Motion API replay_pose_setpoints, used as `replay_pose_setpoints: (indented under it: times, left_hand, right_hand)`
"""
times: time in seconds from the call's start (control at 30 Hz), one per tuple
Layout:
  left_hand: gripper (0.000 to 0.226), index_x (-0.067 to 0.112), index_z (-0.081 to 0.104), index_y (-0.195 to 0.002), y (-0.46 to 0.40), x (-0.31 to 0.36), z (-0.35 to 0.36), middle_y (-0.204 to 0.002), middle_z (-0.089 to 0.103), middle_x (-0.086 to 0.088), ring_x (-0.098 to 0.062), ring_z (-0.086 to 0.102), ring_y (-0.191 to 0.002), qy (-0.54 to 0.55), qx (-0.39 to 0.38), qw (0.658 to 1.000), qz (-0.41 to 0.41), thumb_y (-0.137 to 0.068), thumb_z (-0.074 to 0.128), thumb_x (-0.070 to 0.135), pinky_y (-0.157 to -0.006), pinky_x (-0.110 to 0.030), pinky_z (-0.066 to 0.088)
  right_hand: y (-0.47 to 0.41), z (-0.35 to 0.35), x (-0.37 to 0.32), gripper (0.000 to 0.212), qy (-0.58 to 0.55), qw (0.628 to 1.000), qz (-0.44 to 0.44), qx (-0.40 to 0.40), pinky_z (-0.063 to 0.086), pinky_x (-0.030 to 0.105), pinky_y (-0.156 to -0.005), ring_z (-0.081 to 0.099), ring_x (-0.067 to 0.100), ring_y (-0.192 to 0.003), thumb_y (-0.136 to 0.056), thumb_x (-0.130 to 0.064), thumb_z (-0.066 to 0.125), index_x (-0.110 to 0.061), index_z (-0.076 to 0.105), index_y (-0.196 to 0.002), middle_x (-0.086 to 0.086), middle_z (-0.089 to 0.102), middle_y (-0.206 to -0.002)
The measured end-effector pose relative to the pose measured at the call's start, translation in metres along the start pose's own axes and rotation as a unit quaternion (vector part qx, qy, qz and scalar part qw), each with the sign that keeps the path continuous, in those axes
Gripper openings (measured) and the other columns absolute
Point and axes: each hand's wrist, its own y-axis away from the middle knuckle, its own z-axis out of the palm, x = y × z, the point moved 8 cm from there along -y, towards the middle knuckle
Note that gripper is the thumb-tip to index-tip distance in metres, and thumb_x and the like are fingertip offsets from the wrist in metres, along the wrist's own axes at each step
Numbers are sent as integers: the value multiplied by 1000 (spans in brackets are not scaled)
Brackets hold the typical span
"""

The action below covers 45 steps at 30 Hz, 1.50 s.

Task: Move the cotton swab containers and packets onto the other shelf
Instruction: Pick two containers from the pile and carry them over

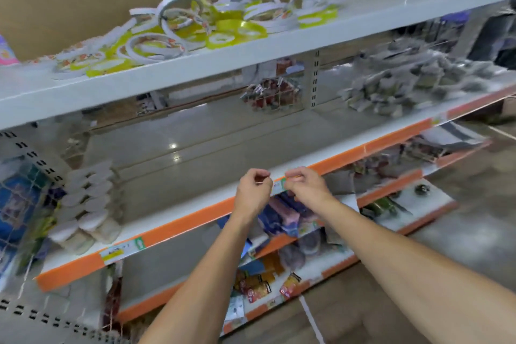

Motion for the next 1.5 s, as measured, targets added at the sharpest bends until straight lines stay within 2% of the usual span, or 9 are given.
replay_pose_setpoints:
  times: [0.1,0.23,0.4,0.67,0.87,1.0,1.13,1.27,1.5]
  left_hand:
    - [14,17,67,-102,-3,19,57,-93,68,3,-12,62,-85,1,-36,999,17,-91,58,12,-86,-28,51]
    - [11,17,66,-100,-1,41,125,-90,66,7,-3,59,-74,11,-77,996,38,-93,58,12,-61,-3,42]
    - [10,20,62,-96,-3,68,199,-94,65,4,-13,59,-85,-6,-139,989,47,-94,57,11,-77,-24,45]
    - [17,28,59,-87,-30,112,301,-89,66,6,-13,60,-83,-21,-197,978,65,-92,58,13,-72,-24,44]
    - [14,25,59,-87,-80,134,378,-80,61,-2,-23,53,-64,-16,-221,975,35,-91,52,14,-65,-42,48]
    - [9,24,60,-88,-124,148,415,-82,67,0,-26,61,-58,-31,-196,980,14,-90,54,19,-57,-34,49]
    - [18,17,64,-109,-172,170,448,-103,68,-1,-22,66,-94,-63,-177,982,31,-92,59,19,-80,-29,48]
    - [25,13,56,-117,-211,190,474,-121,62,-11,-32,59,-114,-60,-148,987,27,-94,59,24,-103,-44,46]
    - [53,15,50,-128,-275,204,496,-128,59,-7,-31,58,-118,-97,-28,995,10,-84,70,37,-99,-51,49]
  right_hand:
    - [-3,-57,12,19,-11,1000,11,27,53,31,-72,68,19,-76,-80,-9,70,-25,66,-88,5,71,-86]
    - [-3,-129,31,20,-37,997,32,54,51,24,-62,69,12,-69,-81,-13,70,-24,68,-98,3,73,-88]
    - [-4,-205,60,21,-54,993,58,92,59,39,-83,72,20,-87,-83,-17,70,-24,67,-103,5,73,-97]
    - [-33,-298,89,20,-90,981,75,157,51,31,-70,70,15,-74,-86,-20,70,-21,68,-106,4,72,-94]
    - [-88,-362,101,16,-97,976,75,181,52,28,-70,71,11,-76,-81,-27,71,-31,68,-97,-1,71,-99]
    - [-134,-401,102,19,-108,975,79,178,50,31,-65,69,16,-73,-77,-26,70,-29,67,-95,5,71,-95]
    - [-185,-436,98,21,-115,975,75,176,51,22,-59,72,8,-69,-76,-27,69,-30,69,-97,1,74,-95]
    - [-225,-467,102,21,-125,973,80,179,51,23,-60,72,7,-68,-71,-29,69,-33,72,-91,-3,76,-82]
    - [-296,-518,115,26,-117,980,80,138,60,35,-78,73,10,-80,-67,-36,69,-36,71,-94,-9,75,-91]
